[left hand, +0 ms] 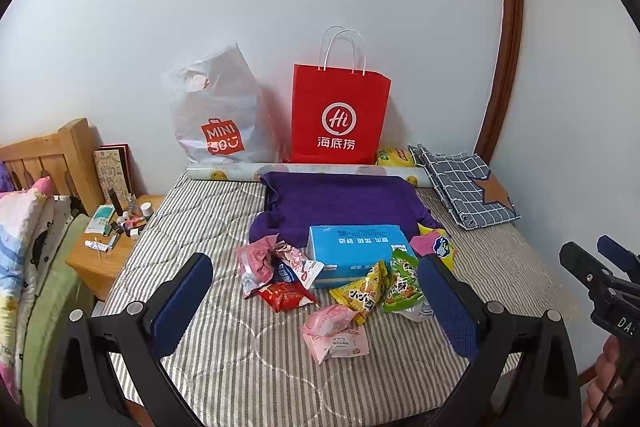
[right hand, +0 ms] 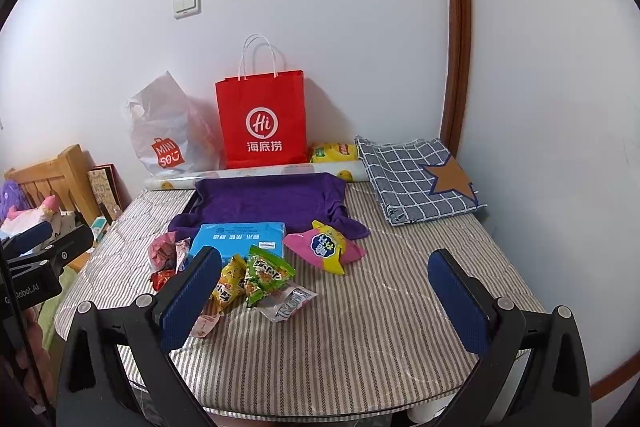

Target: Organize snacks

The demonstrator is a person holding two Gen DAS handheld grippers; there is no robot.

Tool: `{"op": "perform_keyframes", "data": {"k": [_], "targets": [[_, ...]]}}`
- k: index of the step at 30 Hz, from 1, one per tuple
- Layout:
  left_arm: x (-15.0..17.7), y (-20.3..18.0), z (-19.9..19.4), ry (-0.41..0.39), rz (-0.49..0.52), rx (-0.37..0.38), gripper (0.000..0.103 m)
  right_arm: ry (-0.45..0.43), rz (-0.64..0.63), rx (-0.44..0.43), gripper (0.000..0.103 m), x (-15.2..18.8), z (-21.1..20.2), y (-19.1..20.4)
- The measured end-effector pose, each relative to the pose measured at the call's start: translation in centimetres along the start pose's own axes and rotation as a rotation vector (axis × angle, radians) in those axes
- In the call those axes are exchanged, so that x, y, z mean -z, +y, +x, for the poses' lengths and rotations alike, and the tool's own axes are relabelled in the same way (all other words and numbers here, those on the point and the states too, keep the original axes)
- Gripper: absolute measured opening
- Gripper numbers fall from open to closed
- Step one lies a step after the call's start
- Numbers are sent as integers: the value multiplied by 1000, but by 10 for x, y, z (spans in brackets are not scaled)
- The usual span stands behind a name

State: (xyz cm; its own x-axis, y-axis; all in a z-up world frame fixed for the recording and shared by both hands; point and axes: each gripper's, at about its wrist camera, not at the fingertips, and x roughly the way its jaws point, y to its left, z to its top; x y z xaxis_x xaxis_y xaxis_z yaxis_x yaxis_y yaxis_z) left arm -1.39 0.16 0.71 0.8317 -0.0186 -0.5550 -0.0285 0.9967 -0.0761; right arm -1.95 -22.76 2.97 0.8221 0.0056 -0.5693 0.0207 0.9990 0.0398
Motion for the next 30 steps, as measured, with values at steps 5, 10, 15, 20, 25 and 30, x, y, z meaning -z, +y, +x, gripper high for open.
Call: {"op": "perform_keyframes", "data": {"k": [5,10,15,20,25,30], "targets": [[2,0,0,-2,1,-1,103,0,5,-2,102,1,-1,0],[2,-1,0,-1,1,-2,103,-1,1,-2,102,1,-1,0],[3,-2,0,-2,2,-1,103,1,3,-6,102,0,-1,0],[3,-3,0,-3,2,1,103,0,4,-9,102,0,-1,0],[4,-5,-1,-6,6,3,103,-1,11,-10,102,1,-2,-2],[4,-4,-2,-8,9,5,103,-2,11,-9,102,1,-2,-2]]}}
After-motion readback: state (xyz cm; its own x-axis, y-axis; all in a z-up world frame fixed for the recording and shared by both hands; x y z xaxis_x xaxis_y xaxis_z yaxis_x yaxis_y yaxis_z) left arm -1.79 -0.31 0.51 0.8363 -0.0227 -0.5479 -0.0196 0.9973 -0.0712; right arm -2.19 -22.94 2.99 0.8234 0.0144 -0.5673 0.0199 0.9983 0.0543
